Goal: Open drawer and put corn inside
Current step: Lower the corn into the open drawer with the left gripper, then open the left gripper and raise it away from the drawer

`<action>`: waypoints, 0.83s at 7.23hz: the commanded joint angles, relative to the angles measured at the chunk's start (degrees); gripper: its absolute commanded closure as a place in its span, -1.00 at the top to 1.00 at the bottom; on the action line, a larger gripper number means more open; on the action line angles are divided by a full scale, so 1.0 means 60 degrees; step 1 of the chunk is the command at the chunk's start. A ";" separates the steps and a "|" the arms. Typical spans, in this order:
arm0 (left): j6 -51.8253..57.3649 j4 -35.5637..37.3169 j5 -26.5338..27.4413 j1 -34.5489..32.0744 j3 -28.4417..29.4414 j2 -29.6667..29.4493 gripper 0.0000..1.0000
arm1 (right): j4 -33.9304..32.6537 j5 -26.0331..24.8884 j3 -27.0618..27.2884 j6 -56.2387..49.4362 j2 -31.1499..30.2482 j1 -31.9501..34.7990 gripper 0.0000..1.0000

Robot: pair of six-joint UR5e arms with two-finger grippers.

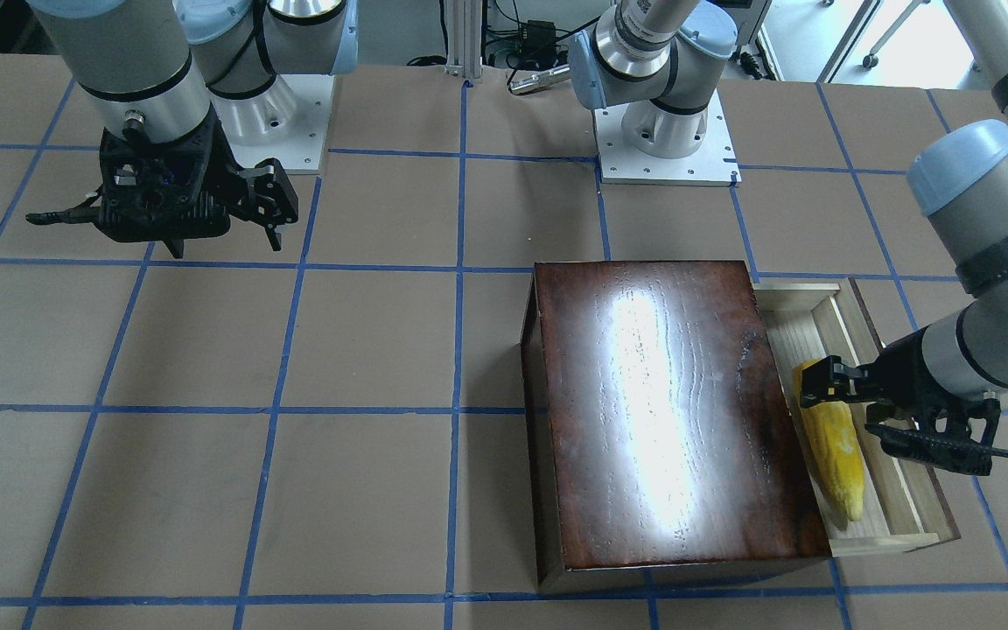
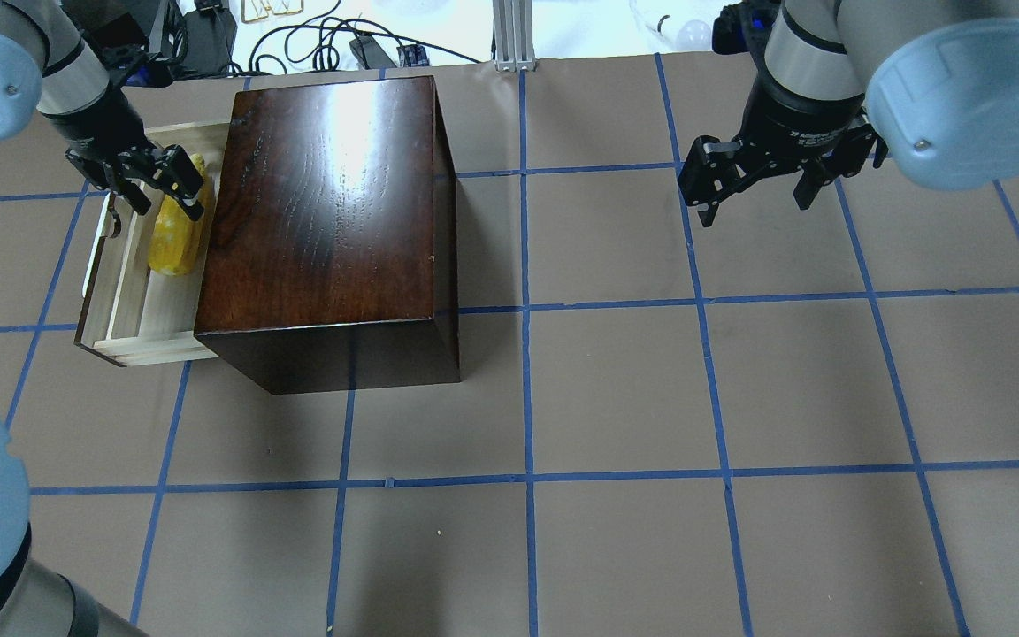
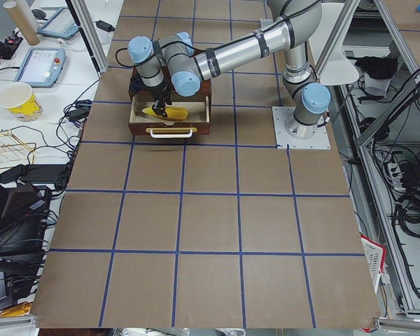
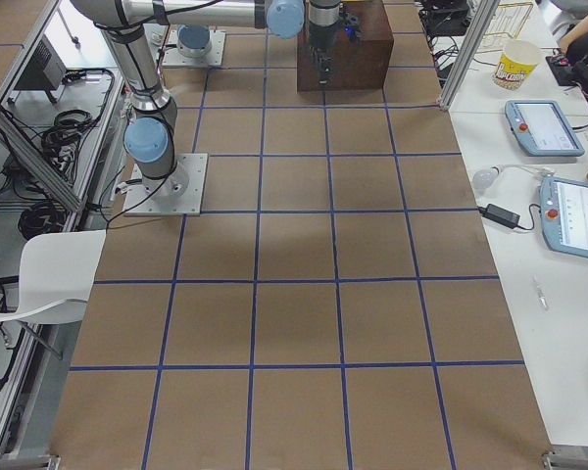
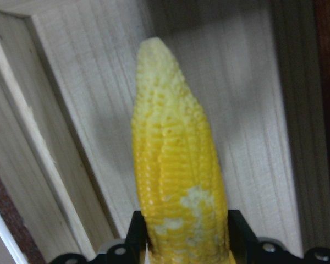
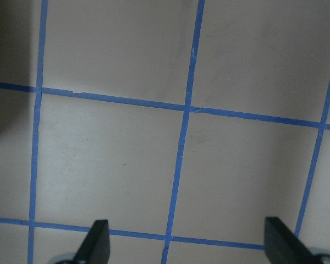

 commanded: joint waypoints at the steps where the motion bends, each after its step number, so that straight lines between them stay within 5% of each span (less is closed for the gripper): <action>1: -0.0775 -0.0043 0.0038 -0.0125 0.0287 0.0384 1.00 | 0.0000 0.0000 0.0000 0.0000 0.0000 -0.0029 1.00; 6: -0.2754 -0.0936 -0.0006 -0.1879 0.1432 0.1028 1.00 | 0.0000 0.0000 0.0000 0.0000 0.0000 0.0000 1.00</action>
